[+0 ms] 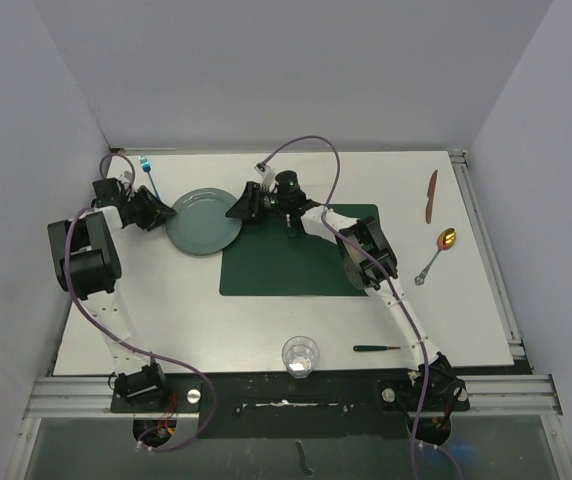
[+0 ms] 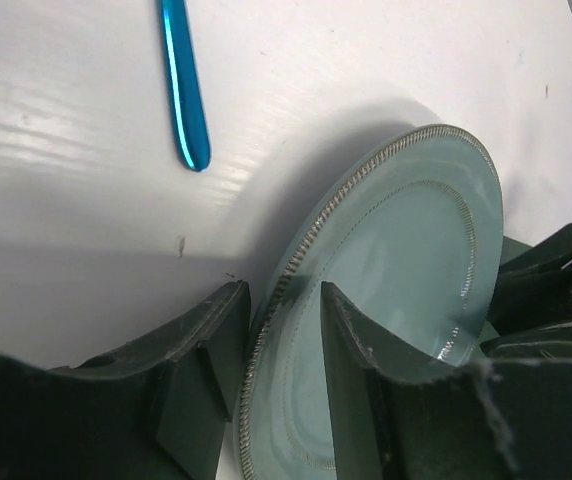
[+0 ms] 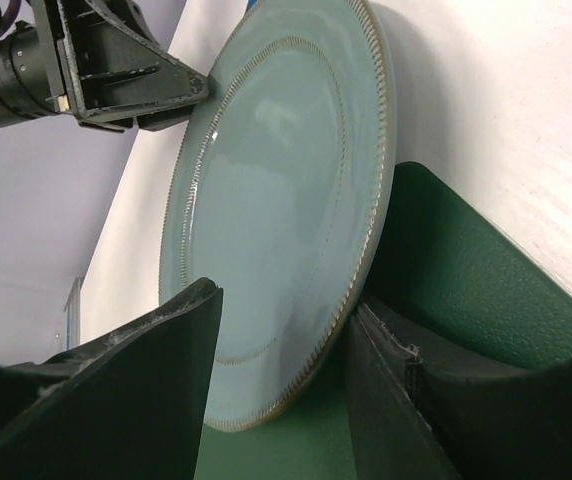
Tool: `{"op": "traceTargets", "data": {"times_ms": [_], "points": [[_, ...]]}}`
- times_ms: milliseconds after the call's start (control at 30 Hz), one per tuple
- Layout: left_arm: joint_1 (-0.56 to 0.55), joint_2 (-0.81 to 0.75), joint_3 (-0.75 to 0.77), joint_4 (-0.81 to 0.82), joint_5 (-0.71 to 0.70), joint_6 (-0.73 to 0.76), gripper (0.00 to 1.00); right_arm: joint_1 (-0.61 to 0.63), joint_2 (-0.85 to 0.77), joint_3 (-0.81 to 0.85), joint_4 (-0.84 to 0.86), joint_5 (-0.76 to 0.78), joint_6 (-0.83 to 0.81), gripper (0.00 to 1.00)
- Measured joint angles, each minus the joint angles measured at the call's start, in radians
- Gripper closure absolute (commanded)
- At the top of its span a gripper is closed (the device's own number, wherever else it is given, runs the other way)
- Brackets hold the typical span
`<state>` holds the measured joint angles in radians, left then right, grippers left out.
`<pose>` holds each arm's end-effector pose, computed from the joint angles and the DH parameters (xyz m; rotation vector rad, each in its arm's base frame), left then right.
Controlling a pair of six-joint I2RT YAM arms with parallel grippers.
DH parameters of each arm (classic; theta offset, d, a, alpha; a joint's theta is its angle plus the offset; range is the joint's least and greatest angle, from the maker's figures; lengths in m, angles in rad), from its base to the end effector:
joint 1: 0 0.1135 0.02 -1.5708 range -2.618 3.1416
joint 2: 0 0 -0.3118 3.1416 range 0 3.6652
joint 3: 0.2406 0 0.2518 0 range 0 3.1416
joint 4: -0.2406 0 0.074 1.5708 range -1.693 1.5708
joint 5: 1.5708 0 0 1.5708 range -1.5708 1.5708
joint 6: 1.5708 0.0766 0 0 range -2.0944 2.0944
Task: Set the dinner table for one person
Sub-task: Pick up the plate at the center of the board.
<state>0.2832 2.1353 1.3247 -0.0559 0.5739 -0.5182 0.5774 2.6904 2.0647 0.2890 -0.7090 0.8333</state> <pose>0.4805 0.0965 0.1356 -0.6944 2.3045 -0.8043 0.5247 0.4013 0.1112 -0.2796 2.1581 1.5612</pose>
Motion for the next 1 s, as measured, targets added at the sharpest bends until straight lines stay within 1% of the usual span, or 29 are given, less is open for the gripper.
{"op": "traceTargets", "data": {"times_ms": [100, 233, 300, 367, 433, 467, 567, 667, 733, 1000], "points": [[-0.004, 0.039, 0.059, -0.047, 0.046, 0.019, 0.64, -0.001, 0.008, 0.002, 0.026, -0.011, 0.013, 0.5], [-0.008, 0.092, 0.143, -0.125, 0.106, 0.062, 0.71, -0.001, 0.023, 0.012, 0.06, -0.026, 0.029, 0.52], [-0.01, 0.116, 0.183, -0.167, 0.131, 0.085, 0.72, -0.001, 0.025, 0.012, 0.065, -0.027, 0.032, 0.54], [-0.009, 0.138, 0.223, -0.215, 0.152, 0.113, 0.8, -0.002, 0.029, 0.012, 0.069, -0.028, 0.033, 0.57], [-0.009, 0.151, 0.246, -0.247, 0.167, 0.135, 0.97, -0.003, 0.031, 0.013, 0.071, -0.027, 0.034, 0.66], [-0.009, 0.156, 0.252, -0.257, 0.178, 0.143, 1.0, -0.004, 0.033, 0.013, 0.072, -0.024, 0.035, 0.72], [-0.007, 0.164, 0.257, -0.274, 0.214, 0.156, 1.0, -0.012, 0.04, 0.013, 0.06, -0.003, 0.067, 1.0], [-0.002, 0.166, 0.257, -0.296, 0.272, 0.164, 1.0, -0.02, 0.04, 0.015, 0.007, 0.037, 0.159, 1.0], [-0.002, 0.165, 0.252, -0.301, 0.286, 0.169, 1.0, -0.021, 0.04, 0.019, -0.007, 0.037, 0.172, 1.0], [0.002, 0.162, 0.228, -0.289, 0.304, 0.172, 1.0, -0.022, 0.04, 0.021, -0.008, 0.024, 0.128, 1.0]]}}
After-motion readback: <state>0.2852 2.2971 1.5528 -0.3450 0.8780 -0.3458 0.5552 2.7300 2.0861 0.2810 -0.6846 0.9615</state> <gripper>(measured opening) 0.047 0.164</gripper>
